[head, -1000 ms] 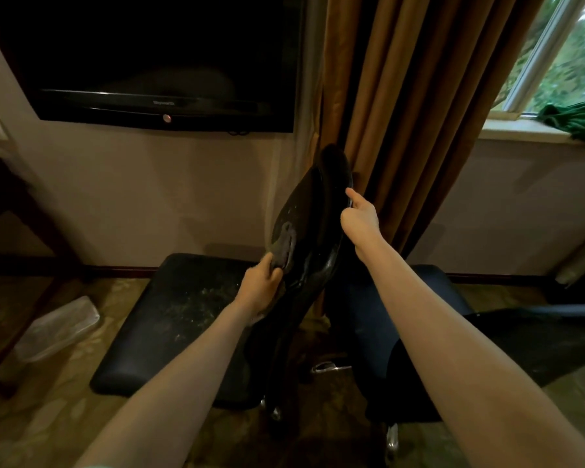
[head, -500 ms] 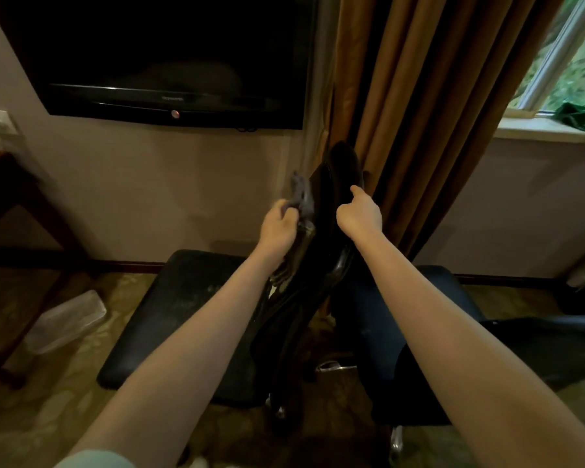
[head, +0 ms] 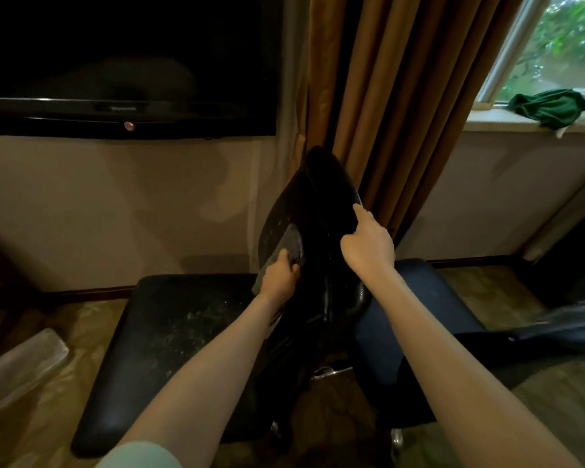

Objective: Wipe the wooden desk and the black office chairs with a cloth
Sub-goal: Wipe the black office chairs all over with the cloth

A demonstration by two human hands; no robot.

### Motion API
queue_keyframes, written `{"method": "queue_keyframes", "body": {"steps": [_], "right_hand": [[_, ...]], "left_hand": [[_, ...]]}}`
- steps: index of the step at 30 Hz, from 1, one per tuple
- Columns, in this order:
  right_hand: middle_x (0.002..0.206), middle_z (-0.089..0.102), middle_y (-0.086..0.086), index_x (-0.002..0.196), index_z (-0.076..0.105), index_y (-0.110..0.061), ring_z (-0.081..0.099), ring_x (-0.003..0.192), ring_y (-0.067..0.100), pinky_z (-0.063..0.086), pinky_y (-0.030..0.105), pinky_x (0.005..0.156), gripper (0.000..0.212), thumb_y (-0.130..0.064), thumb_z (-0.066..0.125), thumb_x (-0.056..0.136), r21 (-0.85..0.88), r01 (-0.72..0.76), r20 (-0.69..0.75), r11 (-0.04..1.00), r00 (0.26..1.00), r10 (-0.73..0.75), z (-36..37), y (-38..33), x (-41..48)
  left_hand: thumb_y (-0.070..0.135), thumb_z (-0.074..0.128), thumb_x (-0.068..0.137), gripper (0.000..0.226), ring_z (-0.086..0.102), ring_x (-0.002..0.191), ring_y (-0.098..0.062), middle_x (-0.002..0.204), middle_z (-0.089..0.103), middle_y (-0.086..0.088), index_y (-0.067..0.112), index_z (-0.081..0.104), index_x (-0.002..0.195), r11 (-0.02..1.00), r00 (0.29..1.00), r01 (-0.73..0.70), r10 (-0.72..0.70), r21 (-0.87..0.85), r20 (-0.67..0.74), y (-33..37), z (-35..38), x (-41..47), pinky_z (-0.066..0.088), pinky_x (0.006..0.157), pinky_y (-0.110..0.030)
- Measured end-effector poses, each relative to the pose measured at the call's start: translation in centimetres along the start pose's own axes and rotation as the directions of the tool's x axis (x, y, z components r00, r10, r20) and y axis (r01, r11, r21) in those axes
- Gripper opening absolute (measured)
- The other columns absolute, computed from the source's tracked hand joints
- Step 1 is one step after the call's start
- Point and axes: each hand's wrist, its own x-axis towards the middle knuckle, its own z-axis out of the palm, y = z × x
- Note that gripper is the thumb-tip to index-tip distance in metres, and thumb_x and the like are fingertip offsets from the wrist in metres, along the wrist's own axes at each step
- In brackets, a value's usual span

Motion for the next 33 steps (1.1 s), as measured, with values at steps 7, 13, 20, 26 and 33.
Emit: {"method": "queue_keyframes", "body": {"steps": [7,13,20,26,33], "right_hand": [[0.091,0.058,-0.006,0.147,0.030,-0.027,0.058,0.069,0.012,0.043,0.019,0.055,0.071,-0.001,0.044,0.082,0.218,-0.036,-0.075,0.975,0.996,0.054,0.2,-0.6,0.5],[0.108,0.057,-0.003,0.139,0.043,-0.024,0.046,0.075,0.002,0.039,0.009,0.062,0.059,0.003,0.042,0.087,0.377,-0.029,-0.105,0.926,0.992,0.074,-0.8,-1.1,-0.3],[0.120,0.058,0.007,0.146,0.032,-0.021,0.063,0.087,0.021,0.056,0.036,0.076,0.071,0.007,0.043,0.083,0.419,-0.025,-0.094,0.907,0.993,0.071,-0.9,-0.9,0.7],[0.134,0.050,0.002,0.148,0.027,-0.021,0.064,0.080,0.020,0.041,0.021,0.053,0.072,0.006,0.042,0.083,0.429,-0.033,-0.066,0.903,0.996,0.068,-0.8,-0.3,2.1],[0.134,0.047,-0.003,0.147,0.030,-0.022,0.063,0.092,0.016,0.050,0.022,0.066,0.069,0.006,0.040,0.085,0.489,-0.044,-0.026,0.871,0.998,0.064,-1.0,-0.6,2.6]], "left_hand": [[0.015,0.037,0.099,0.011,0.053,0.100,-0.029,0.103,0.054,-0.011,0.011,0.046,0.105,0.974,1.000,0.025,-0.022,-0.225,0.017,-1.6,-1.3,1.6,0.037,0.080,-0.031],[0.016,0.035,0.100,0.013,0.040,0.064,-0.012,0.078,0.044,-0.003,0.008,0.043,0.093,0.955,0.990,-0.135,0.140,-0.263,0.001,2.9,-2.2,1.6,0.027,0.057,-0.025],[0.012,0.045,0.096,0.003,0.054,0.075,-0.015,0.085,0.056,0.000,0.011,0.048,0.096,0.878,0.882,-0.468,0.471,0.104,-0.005,4.8,-1.2,-0.9,0.027,0.056,-0.021],[0.011,0.047,0.094,0.005,0.058,0.075,-0.019,0.083,0.059,-0.005,0.008,0.049,0.098,0.802,0.828,-0.559,0.555,0.211,0.084,4.0,-1.2,-4.1,0.035,0.058,-0.024],[0.006,0.034,0.099,0.025,0.051,0.080,-0.014,0.087,0.053,-0.006,0.012,0.057,0.093,0.863,0.994,-0.016,0.066,-0.504,0.082,2.3,-4.4,-1.8,0.039,0.068,-0.019]]}}
